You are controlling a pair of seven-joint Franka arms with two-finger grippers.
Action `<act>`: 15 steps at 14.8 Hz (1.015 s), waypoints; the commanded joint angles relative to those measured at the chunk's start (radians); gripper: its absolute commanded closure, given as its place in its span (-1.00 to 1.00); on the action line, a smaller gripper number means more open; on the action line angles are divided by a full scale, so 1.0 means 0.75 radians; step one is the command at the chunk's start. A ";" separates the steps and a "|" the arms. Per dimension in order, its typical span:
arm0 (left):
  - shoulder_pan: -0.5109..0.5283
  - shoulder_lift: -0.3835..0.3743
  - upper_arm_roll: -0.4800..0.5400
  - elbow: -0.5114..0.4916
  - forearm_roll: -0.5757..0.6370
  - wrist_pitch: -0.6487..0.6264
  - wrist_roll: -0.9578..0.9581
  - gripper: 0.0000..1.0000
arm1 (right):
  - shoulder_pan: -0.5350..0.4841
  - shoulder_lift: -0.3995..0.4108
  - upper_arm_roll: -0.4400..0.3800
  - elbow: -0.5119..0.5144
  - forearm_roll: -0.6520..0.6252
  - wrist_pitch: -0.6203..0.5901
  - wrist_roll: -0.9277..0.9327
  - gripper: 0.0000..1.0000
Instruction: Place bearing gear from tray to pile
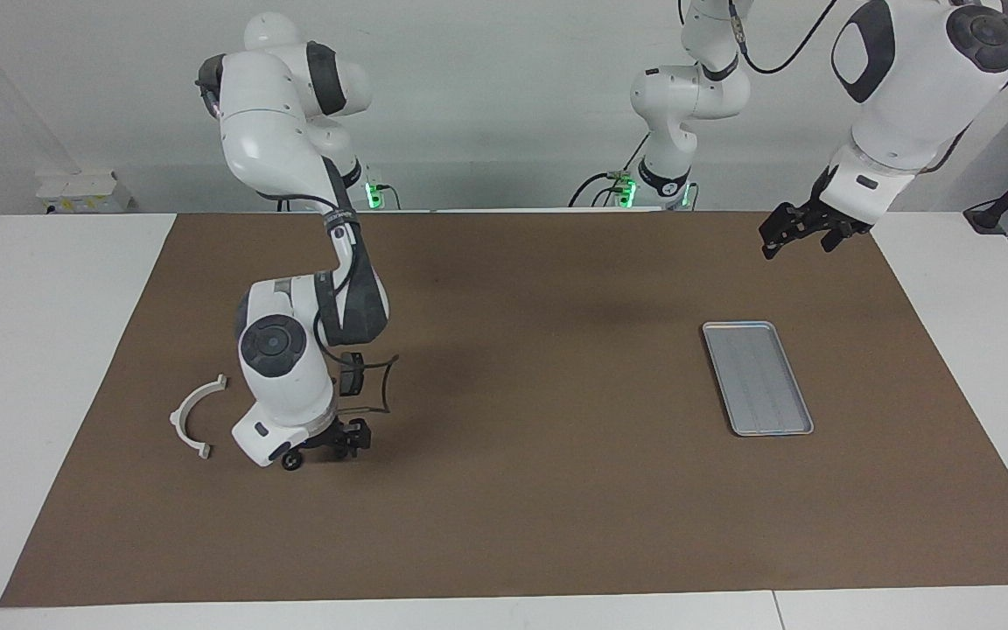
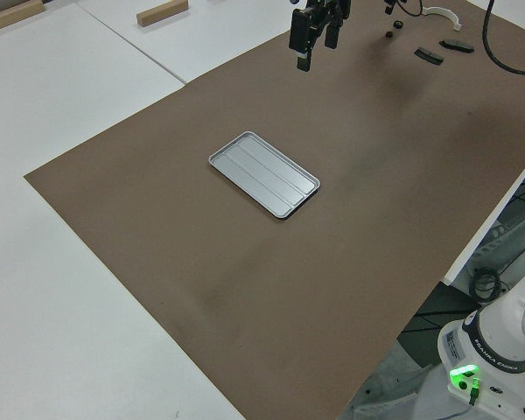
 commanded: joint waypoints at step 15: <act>-0.012 -0.038 0.007 -0.039 0.009 -0.005 0.002 -1.00 | -0.077 -0.894 0.007 -0.327 0.208 -0.744 -0.089 -1.00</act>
